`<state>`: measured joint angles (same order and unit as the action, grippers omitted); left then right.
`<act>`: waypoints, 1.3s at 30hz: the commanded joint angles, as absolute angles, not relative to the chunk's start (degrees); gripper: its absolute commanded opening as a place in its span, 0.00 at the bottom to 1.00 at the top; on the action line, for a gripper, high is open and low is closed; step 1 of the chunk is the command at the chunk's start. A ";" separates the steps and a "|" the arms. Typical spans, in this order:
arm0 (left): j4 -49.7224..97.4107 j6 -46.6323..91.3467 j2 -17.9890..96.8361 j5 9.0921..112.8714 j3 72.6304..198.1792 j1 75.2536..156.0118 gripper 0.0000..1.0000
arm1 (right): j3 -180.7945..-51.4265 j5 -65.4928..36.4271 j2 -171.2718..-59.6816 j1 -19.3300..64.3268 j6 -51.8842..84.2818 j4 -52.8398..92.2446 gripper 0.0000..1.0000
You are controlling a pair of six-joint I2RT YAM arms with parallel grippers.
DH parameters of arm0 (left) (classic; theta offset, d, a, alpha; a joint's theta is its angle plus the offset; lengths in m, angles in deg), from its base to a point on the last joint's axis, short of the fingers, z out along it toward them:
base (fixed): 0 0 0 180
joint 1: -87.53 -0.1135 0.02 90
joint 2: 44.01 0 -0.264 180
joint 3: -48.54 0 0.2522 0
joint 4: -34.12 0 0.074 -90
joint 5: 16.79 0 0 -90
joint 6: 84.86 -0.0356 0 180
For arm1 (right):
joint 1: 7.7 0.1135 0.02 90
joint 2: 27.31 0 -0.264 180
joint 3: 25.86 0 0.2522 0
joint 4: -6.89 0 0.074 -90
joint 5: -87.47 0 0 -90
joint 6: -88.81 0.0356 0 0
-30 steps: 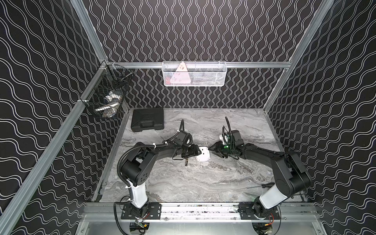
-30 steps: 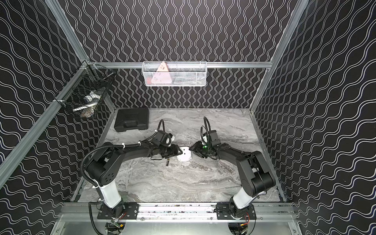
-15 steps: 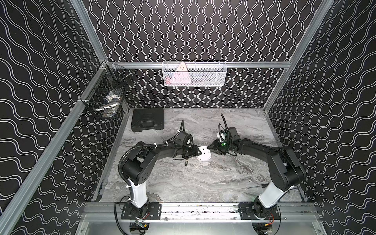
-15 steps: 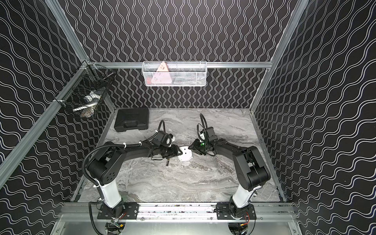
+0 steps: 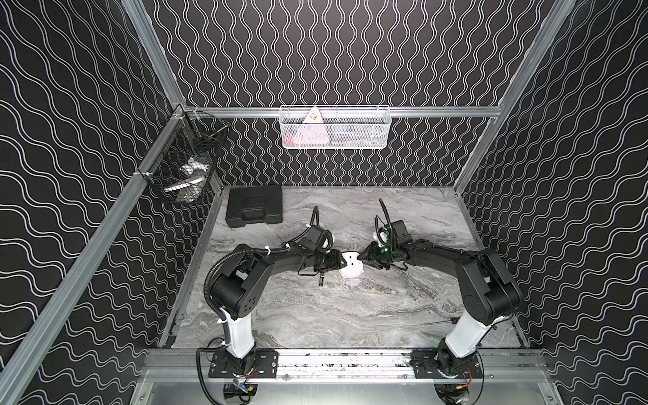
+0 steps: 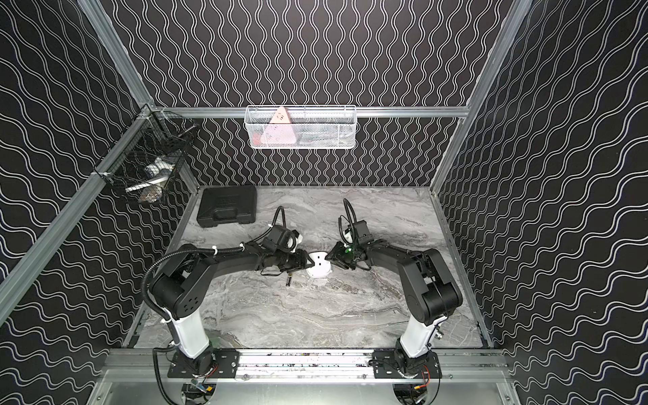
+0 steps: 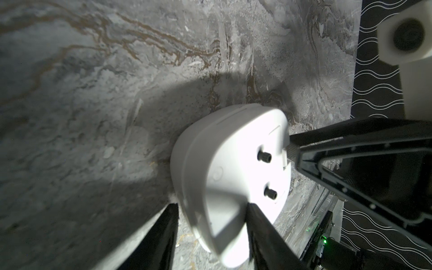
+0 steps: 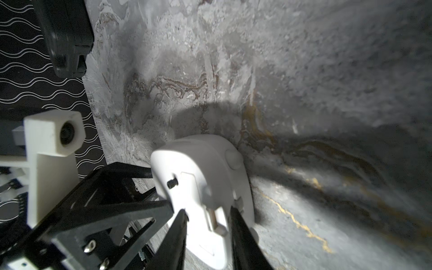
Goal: Insert the battery into the alarm
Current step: Remove the cover from the alarm.
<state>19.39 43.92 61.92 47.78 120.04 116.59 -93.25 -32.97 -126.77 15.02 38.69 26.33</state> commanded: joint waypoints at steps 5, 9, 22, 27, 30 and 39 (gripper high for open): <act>14.90 42.58 62.06 50.67 120.25 116.58 0.52 | -93.82 -32.01 -124.56 15.19 38.19 26.49 0.36; 14.96 42.80 62.18 50.53 120.22 116.60 0.52 | -93.76 -33.82 -126.63 15.26 38.95 25.09 0.30; 15.02 42.92 62.86 49.76 120.40 116.56 0.46 | -92.96 -39.62 -128.34 15.41 39.83 21.26 0.26; 14.83 42.72 63.29 49.68 120.64 116.60 0.45 | -94.92 -42.32 -128.90 15.43 36.27 23.62 0.26; 14.52 42.58 63.66 49.57 120.86 116.61 0.45 | -95.58 -44.19 -129.40 15.51 34.56 24.25 0.26; 13.35 42.23 63.92 50.32 121.36 116.59 0.45 | -94.65 -46.39 -127.40 15.51 36.03 20.48 0.24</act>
